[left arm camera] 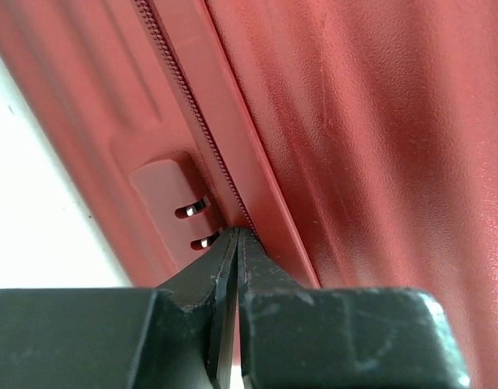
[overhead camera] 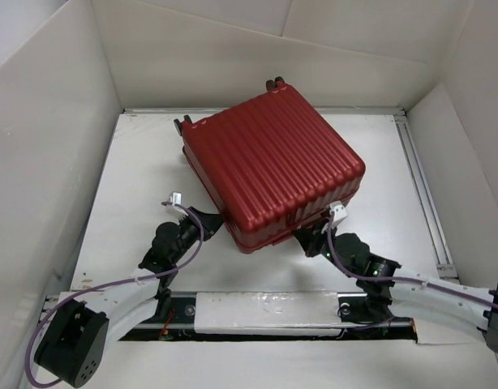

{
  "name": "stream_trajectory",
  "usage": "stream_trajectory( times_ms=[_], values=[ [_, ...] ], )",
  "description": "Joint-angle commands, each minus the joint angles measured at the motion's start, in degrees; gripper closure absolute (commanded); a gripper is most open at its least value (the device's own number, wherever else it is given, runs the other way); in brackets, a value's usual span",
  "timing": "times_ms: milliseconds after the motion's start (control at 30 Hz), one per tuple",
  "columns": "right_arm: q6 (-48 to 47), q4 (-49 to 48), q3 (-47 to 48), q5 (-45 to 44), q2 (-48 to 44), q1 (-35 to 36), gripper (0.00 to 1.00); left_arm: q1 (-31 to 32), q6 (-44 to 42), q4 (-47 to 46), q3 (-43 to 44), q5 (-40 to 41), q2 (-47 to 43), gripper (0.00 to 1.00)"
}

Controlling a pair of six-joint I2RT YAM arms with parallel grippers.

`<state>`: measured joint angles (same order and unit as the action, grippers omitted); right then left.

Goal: Pack the luggage

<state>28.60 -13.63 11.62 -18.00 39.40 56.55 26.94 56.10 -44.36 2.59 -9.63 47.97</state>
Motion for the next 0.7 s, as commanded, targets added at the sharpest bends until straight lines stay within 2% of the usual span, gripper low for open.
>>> stream_trajectory(
  times_ms=[0,100,233,433,533,633,667],
  values=[
    [4.6,-0.8,4.6,10.5,2.1,9.5,1.00,1.3,0.9,-5.6,-1.2,-3.6,1.6,1.00],
    [4.6,-3.9,8.0,10.5,8.2,13.1,1.00,1.3,1.5,-6.7,-1.2,-3.6,2.7,1.00],
    [4.6,-6.3,14.8,9.1,19.0,22.1,1.00,1.3,1.5,-6.7,-1.2,-3.6,2.7,1.00],
    [2.8,-7.0,27.0,6.8,33.9,29.2,1.00,1.3,1.5,-6.7,-1.7,-3.6,2.7,1.00],
    [2.8,-1.7,29.6,-0.2,34.9,31.3,1.00,1.3,1.5,-6.0,-1.7,-3.6,1.9,1.00],
    [4.3,3.1,25.6,-9.3,30.3,32.0,1.00,1.3,1.0,-3.5,-2.2,-3.6,-0.1,1.00],
    [4.9,5.7,24.3,-12.1,26.0,32.0,1.00,1.3,0.9,-2.9,-2.2,-3.6,-0.8,1.00]
  ],
)
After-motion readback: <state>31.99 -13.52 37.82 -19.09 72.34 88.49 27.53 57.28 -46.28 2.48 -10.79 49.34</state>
